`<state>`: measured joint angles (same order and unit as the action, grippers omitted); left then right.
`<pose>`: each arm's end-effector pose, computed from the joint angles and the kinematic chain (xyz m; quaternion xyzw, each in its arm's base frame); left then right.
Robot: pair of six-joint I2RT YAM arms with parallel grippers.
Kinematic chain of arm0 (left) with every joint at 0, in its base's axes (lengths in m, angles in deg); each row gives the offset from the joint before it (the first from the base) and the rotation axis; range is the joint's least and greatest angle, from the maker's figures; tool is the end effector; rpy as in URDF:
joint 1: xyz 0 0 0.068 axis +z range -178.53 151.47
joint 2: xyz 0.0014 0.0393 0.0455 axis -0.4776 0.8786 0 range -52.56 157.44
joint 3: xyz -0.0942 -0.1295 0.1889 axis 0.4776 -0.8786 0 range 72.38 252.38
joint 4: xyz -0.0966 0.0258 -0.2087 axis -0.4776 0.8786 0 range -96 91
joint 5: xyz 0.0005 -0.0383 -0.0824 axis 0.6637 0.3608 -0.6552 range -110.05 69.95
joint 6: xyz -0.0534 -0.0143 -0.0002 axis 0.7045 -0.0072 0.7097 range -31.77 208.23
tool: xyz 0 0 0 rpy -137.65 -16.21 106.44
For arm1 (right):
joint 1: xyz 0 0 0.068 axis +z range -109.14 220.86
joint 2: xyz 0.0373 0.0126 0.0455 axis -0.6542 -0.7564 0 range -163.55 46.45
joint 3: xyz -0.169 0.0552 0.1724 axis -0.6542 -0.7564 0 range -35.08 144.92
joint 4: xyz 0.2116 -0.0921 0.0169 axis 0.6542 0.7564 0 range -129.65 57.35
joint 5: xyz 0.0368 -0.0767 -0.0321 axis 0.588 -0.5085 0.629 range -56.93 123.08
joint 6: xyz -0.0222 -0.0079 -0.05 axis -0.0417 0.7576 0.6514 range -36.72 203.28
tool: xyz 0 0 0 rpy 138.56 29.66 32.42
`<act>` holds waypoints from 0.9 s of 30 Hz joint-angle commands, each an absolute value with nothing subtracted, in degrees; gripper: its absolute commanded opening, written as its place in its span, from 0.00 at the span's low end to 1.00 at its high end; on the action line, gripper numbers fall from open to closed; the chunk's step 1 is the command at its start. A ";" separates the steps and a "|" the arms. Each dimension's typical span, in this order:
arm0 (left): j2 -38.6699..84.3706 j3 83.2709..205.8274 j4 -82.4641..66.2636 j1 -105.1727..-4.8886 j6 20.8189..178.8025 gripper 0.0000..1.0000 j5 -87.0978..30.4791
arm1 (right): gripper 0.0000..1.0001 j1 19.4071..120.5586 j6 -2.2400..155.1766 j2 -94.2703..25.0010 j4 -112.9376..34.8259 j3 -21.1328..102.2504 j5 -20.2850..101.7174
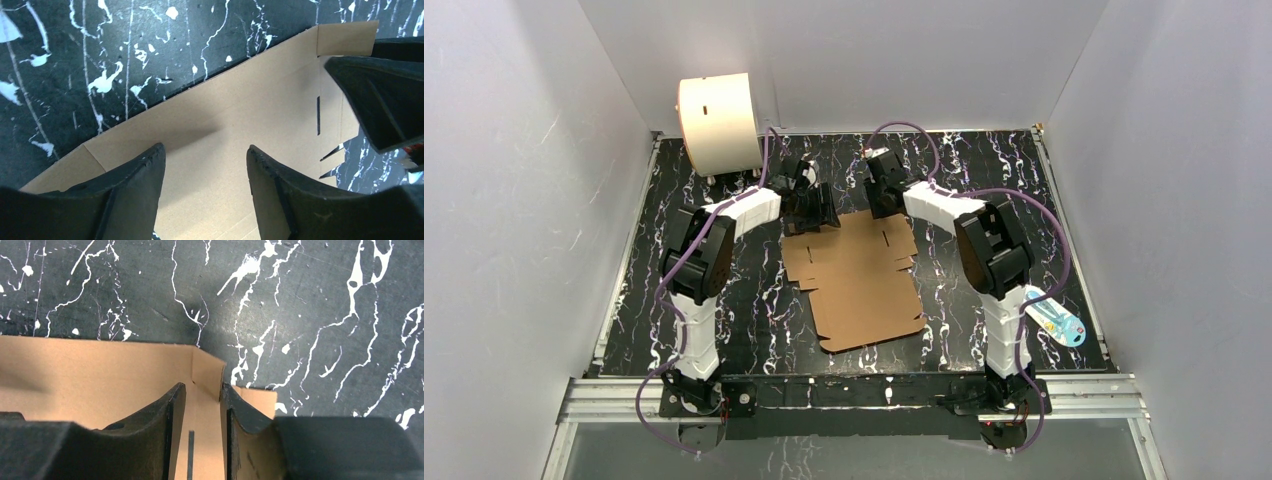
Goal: Fold the paper box
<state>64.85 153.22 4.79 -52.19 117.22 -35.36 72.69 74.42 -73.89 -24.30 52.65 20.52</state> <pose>0.3723 -0.1740 0.1651 0.0054 0.9245 -0.2711 0.2679 0.3660 0.2176 0.1725 -0.1463 0.9171 0.0283 0.3698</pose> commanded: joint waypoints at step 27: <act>29.26 117.61 0.79 -43.83 127.07 0.65 -34.75 | 0.67 73.20 64.14 -50.42 -54.06 20.19 52.85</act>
<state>32.17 119.25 2.76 -45.07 125.18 -34.22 73.06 66.73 -53.41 -44.43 21.37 47.73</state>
